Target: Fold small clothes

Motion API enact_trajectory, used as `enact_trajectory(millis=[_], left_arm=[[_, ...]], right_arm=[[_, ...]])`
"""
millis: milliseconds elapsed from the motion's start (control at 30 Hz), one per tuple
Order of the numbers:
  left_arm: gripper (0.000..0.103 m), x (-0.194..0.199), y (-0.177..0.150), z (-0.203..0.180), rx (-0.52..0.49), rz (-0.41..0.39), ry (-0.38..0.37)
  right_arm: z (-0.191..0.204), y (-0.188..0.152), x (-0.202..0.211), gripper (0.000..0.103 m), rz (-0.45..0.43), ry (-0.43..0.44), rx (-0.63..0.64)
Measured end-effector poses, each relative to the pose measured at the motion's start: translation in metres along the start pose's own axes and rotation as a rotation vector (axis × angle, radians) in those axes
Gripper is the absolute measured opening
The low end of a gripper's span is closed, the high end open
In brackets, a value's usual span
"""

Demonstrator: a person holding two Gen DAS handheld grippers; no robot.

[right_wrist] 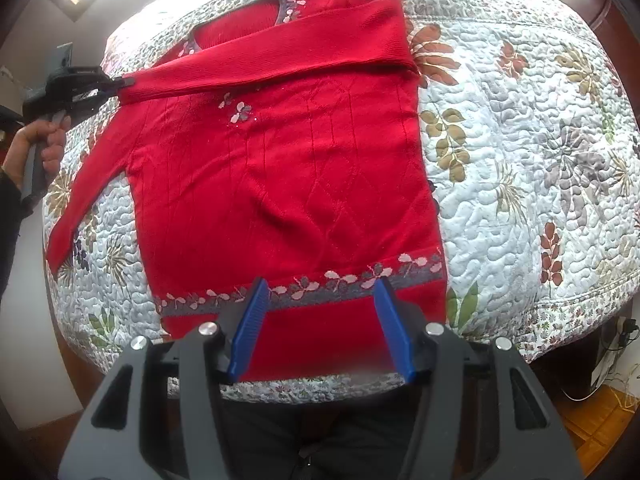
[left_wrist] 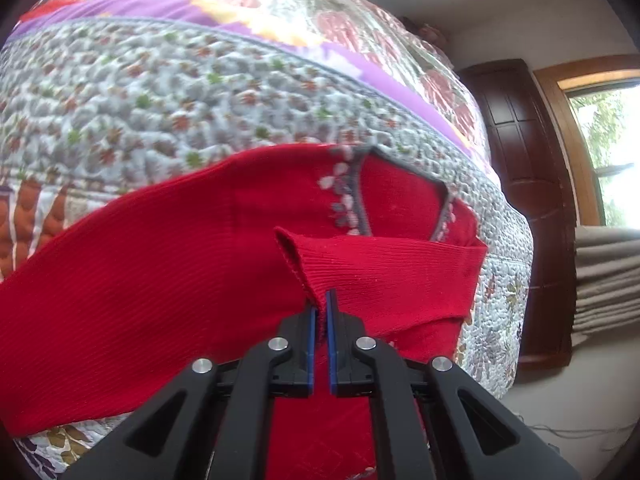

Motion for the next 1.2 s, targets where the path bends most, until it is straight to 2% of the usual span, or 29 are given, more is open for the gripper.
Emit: enact_trajectory(millis=[533,600,700,800,867,933,1067,1167,1200], left_arm=[[0.006,-0.024,0.001,0.056,0.084,0.032,0.038],[0.008,-0.021,-0.002,0.06,0.112,0.01,0.066],[0.013,0.0,-0.01,0.057,0.143,-0.084,0.1],[0.021,0.007,-0.014,0.04,0.122,-0.122,0.018],[0.028,-0.004,-0.011,0.029,0.085,-0.099,-0.029],[0.029,-0.02,-0.006,0.027,0.089,-0.066,-0.039],[0.029,-0.043,-0.001,0.054,0.167,-0.018,-0.011],[0.03,-0.032,-0.009,0.073,0.224,-0.046,-0.056],[0.038,-0.022,-0.015,0.079,0.238,-0.067,-0.056]], right_arm=[[-0.003,-0.001,-0.008,0.055,0.026,-0.004,0.001],[-0.004,-0.001,-0.009,0.055,0.029,-0.005,0.001],[-0.005,0.001,-0.007,0.055,0.026,-0.003,-0.003],[-0.003,0.004,-0.009,0.055,0.029,0.002,-0.001],[0.001,0.006,-0.012,0.055,0.035,0.004,0.007],[0.005,0.006,-0.011,0.055,0.034,0.004,0.019],[0.008,0.006,-0.004,0.056,0.021,-0.003,0.032],[0.005,0.006,0.001,0.056,0.014,-0.01,0.026],[0.005,0.007,0.002,0.056,0.011,-0.01,0.024]])
Point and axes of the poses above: each gripper's, at about its wrist camera, not at the fingertips, and x roughly against the way its jaws point, z to its left, y to its top, the point moved 1 cm from there along -x, roughly the way its jaws point, and after that the axes turned 12 degrees about z, right-handed, at the moved point
